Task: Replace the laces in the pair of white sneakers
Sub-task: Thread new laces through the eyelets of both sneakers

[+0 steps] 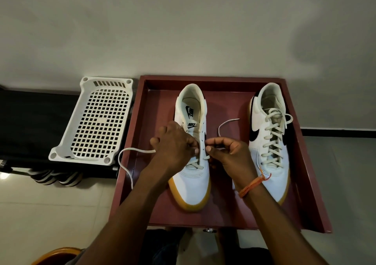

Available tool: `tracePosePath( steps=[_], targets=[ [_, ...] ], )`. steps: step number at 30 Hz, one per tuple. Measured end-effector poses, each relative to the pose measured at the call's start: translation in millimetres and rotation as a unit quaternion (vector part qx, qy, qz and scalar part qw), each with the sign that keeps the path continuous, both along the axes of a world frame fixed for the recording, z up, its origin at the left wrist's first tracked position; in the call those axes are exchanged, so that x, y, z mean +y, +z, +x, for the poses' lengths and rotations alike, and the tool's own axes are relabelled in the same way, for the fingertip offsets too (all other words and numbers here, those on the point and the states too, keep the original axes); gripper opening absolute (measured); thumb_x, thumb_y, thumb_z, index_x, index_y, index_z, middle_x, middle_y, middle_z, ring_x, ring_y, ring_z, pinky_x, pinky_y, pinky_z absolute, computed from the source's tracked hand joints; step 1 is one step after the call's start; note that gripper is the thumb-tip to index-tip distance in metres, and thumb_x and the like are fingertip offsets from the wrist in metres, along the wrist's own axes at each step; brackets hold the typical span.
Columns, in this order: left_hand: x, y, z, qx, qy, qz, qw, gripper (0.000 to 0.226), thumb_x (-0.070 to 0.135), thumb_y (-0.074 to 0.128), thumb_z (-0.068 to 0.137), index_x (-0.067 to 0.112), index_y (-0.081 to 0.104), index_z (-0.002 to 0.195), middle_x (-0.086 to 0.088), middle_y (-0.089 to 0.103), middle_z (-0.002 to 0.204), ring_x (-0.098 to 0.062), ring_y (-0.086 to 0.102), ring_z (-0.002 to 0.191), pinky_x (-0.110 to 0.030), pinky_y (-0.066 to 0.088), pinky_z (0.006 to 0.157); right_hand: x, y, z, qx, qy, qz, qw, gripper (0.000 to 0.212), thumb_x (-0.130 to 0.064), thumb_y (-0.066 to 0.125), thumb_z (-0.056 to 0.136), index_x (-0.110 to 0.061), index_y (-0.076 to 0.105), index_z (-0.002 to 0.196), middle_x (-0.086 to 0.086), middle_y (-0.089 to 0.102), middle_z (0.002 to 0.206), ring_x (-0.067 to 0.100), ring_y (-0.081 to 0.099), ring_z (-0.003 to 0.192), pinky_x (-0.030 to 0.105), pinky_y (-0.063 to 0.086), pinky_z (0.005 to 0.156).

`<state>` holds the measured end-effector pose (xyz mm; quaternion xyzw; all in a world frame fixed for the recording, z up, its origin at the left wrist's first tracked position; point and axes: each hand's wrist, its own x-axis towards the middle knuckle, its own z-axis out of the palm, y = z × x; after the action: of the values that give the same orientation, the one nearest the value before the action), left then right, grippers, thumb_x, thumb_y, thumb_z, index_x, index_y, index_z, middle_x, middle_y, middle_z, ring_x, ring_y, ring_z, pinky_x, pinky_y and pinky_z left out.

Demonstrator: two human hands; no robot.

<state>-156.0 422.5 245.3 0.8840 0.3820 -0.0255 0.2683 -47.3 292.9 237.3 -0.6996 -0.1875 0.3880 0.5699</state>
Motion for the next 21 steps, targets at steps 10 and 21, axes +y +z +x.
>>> tracePosePath(
  steps=[10, 21],
  targets=[
    [9.4, -4.3, -3.3, -0.098, -0.017, -0.125, 0.987, 0.035, 0.024, 0.079, 0.080, 0.045, 0.066, 0.055, -0.004, 0.064, 0.091, -0.028, 0.062, 0.093, -0.037, 0.054, 0.075, -4.2, 7.2, 5.6, -0.089, 0.047, -0.010, 0.995, 0.014, -0.005, 0.073, 0.083, -0.017, 0.078, 0.084, 0.002, 0.075, 0.073, 0.017, 0.068, 0.060, 0.028, 0.053, 0.050],
    [8.6, 0.3, -2.0, -0.125, -0.013, -0.153, 0.980, 0.027, 0.021, 0.080, 0.078, 0.041, 0.073, 0.062, -0.001, 0.067, 0.082, -0.024, 0.066, 0.082, -0.045, 0.058, 0.073, -3.8, 0.6, 2.0, -0.230, 0.066, 0.012, 0.971, 0.002, -0.012, 0.081, 0.077, -0.013, 0.079, 0.078, -0.003, 0.073, 0.078, 0.006, 0.066, 0.070, 0.014, 0.048, 0.062]
  ],
)
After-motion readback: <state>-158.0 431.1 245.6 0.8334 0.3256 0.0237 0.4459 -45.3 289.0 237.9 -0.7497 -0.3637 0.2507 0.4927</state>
